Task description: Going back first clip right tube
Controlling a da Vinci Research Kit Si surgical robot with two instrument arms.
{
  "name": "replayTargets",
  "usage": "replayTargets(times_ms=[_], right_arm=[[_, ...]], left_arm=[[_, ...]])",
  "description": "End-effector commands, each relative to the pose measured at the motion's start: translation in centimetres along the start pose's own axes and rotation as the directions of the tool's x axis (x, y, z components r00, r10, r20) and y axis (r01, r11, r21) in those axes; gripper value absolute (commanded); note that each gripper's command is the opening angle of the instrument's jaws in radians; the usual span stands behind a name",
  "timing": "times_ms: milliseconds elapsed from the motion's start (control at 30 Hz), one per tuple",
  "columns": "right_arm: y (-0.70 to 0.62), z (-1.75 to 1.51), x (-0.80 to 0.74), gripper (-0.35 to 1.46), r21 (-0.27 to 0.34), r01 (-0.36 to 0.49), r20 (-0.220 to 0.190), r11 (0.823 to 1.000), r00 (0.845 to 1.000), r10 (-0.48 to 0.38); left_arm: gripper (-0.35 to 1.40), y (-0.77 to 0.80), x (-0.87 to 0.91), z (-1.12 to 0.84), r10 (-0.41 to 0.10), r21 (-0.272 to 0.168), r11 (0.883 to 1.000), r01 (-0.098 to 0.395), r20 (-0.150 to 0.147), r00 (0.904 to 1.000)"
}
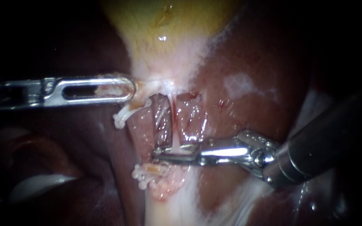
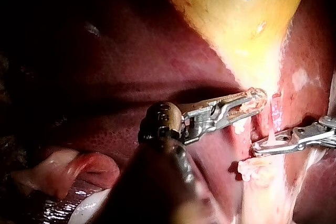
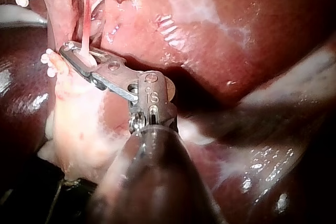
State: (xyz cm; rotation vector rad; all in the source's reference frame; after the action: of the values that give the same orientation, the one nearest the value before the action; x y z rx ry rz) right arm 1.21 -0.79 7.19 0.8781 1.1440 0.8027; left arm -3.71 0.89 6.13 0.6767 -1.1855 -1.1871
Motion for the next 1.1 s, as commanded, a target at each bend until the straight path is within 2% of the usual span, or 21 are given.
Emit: replayTargets(times_ms=[33, 233, 267, 300, 333, 367, 433, 567, 833, 967, 1100], right_arm=[[0.00, 0.00, 0.00, -0.35, 0.000, 0.007, 0.000, 1.000, 1.000, -0.007], [-0.03, -0.01, 0.01, -0.35, 0.009, 0.023, 0.005, 1.000, 1.000, -0.023], [-0.04, -0.01, 0.01, -0.22, 0.018, 0.034, 0.009, 0.999, 0.999, -0.034], [-0.05, -0.01, 0.02, -0.05, 0.018, 0.081, 0.013, 0.997, 0.997, -0.081], [-0.07, -0.01, 0.02, 0.16, 0.021, 0.163, 0.015, 0.986, 0.986, -0.163], [-0.08, -0.01, 0.03, 0.30, 0.022, 0.197, 0.016, 0.980, 0.980, -0.198], [-0.10, -0.02, 0.05, 0.43, 0.026, 0.236, 0.014, 0.971, 0.972, -0.236], [-0.12, -0.04, 0.08, 0.50, -0.002, 0.308, -0.002, 0.951, 0.951, -0.308], [-0.17, -0.28, 0.13, 0.50, 0.010, 0.429, 0.005, 0.903, 0.903, -0.430], [-0.26, -0.56, 0.24, 0.50, 0.019, 0.488, 0.006, 0.873, 0.873, -0.488], [-0.38, -0.86, 0.39, 0.50, 0.016, 0.527, 0.005, 0.850, 0.850, -0.527]], left_arm=[[-0.35, 0.00, 0.00, 0.00, 0.000, -0.001, 1.000, 0.000, 0.000, 1.0000], [-0.35, 0.00, 0.00, -0.01, 0.001, -0.001, 1.000, -0.001, 0.000, 1.0000], [-0.35, 0.00, 0.00, -0.01, 0.001, -0.001, 1.000, -0.001, 0.000, 1.0000], [-0.35, 0.00, 0.00, -0.01, 0.001, -0.001, 1.000, -0.001, 0.000, 1.0000], [-0.35, 0.00, 0.00, -0.01, 0.001, -0.001, 1.000, -0.001, 0.000, 1.0000], [-0.35, 0.00, 0.00, -0.01, 0.001, -0.001, 1.000, -0.001, 0.000, 1.0000], [-0.35, 0.00, 0.00, -0.01, 0.001, -0.001, 1.000, -0.001, 0.000, 1.0000], [-0.35, 0.00, 0.00, -0.01, 0.001, -0.001, 1.000, -0.001, 0.000, 1.0000], [-0.35, 0.01, 0.01, -0.02, 0.001, 0.000, 1.000, -0.001, 0.000, 1.0000], [-0.35, 0.01, 0.01, -0.02, 0.001, 0.000, 1.000, -0.001, 0.000, 1.0000], [-0.35, 0.02, 0.02, -0.01, 0.002, 0.000, 1.000, -0.002, 0.000, 1.0000]])
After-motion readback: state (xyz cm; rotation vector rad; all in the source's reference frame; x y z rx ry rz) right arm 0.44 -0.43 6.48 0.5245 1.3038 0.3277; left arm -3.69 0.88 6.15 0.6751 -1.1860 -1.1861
